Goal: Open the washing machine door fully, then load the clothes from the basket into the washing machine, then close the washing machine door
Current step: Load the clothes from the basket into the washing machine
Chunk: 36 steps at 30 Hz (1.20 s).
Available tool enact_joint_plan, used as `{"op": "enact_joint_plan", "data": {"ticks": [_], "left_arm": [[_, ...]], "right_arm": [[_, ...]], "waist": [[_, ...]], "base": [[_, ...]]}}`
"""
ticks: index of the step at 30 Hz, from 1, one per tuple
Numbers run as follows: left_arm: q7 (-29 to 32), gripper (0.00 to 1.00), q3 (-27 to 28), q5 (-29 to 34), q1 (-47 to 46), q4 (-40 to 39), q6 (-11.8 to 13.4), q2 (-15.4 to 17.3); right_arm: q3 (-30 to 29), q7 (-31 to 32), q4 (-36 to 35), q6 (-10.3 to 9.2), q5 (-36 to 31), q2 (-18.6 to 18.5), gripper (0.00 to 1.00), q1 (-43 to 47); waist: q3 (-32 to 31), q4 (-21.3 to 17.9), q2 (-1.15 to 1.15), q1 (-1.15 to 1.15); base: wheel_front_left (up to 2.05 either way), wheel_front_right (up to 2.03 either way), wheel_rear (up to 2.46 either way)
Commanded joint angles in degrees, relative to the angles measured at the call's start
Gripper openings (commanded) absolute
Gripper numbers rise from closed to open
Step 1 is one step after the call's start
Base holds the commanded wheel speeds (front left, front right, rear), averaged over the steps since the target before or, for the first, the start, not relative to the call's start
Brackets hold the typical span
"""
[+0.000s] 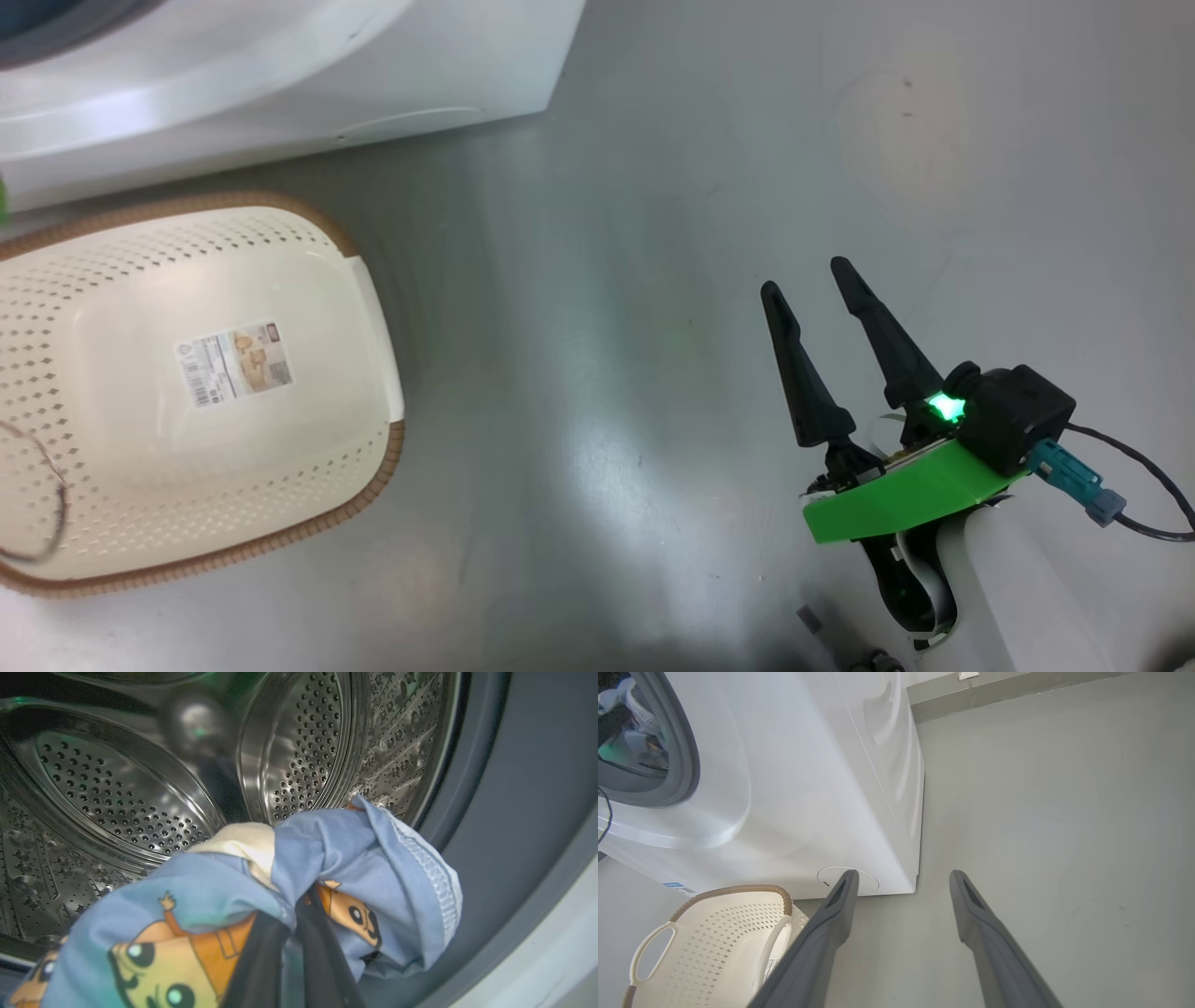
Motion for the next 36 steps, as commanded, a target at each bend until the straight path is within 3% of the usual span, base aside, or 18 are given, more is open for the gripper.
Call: {"op": "enact_joint_plan", "data": {"ticks": [1,19,36], "left_arm": [[0.56,0.0,1.08,0.11,-2.1,0.15,-0.17,3.32],[6.21,0.0,-7.84,-4.42,-26.14,17.53,-0.17,7.57],[5.51,0.0,-11.41,-6.56,-40.31,24.1,-0.17,11.11]], "right_arm": [[1.43,-0.27,-1.33,0.35,0.72,0.32,1.0,1.37],[3.63,-0.27,-2.08,0.35,2.12,0.32,1.0,1.11],[5.96,-0.27,-3.3,0.35,3.78,0.32,1.0,2.7]], "waist": [[0.39,-0.44,0.0,0.0],[5.66,-3.22,0.0,0.0],[10.92,-6.73,0.0,0.0]], "base": [[0.0,0.0,0.0],[0.0,0.0,0.0],[0.0,0.0,0.0]]}}
